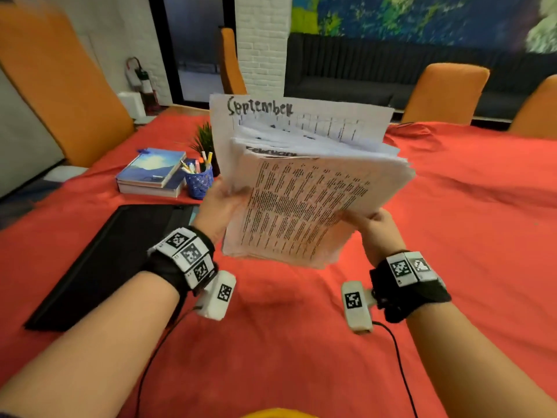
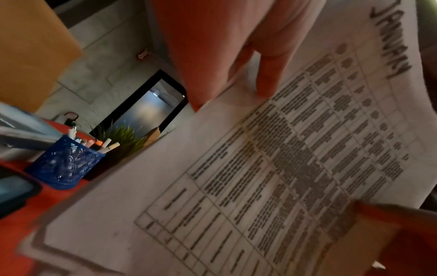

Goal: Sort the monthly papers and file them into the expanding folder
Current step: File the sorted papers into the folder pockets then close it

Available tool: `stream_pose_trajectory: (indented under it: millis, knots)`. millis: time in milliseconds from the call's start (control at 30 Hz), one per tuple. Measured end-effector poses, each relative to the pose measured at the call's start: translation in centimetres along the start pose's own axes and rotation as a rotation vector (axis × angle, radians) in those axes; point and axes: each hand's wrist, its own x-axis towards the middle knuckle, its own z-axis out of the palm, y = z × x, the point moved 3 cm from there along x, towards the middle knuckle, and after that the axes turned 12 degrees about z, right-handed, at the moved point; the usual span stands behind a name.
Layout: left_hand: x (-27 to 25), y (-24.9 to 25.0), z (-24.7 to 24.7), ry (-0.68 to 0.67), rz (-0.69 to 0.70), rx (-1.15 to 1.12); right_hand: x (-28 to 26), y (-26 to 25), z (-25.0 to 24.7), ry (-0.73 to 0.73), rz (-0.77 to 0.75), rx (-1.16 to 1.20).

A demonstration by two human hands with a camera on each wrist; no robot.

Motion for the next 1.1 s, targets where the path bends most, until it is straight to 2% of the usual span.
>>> stream_pose_trajectory:
  millis: [67,167,333,467,567,733,833,1000,1100]
  knots:
    - [-0.1,-0.2,0.3,0.079,0.021,0.040,-0.3,0.2,0.7,0.034,-0.038,0.001]
    - [-1.4,-2.2,0.2,0.208,0.011,0.021,-0.8,2.1,1.3,0.073,-0.009,0.024]
    - [-3.6,-6.9,-0.3,0.245,-0.111,0.077,-1.2,4.2,2.2,0.133,0.037,0.056]
    - [-3.2,-4.2,0.2,0.306,-0.067,0.084,-1.3,2.5,3.0,0.187,-0.014,0.086]
    - [-2.7,-2.7,-0.3,0.288,0.005,-0.011,-1.9,0.5,3.0,0.177,-0.209,0.042]
    - [-3.2,-4.3,-1.3,0.168,-0.018,0.009,-2.8,-1.9,2.3,0.213,-0.651,-0.496]
    - [-3.4,-4.8,-1.2,0.138,-0.041,0.006,-2.8,-2.8,2.5,0.158,-0.768,-0.759]
    - [-3.2,-5.7,-0.8,0.102,-0.074,0.024,-1.7,-3.0,2.0,0.196,-0.757,-0.783]
    - [-3.1,-5.6,-0.6,0.080,-0.081,0.037,-1.5,-2.9,1.1,0.098,-0.593,-0.643]
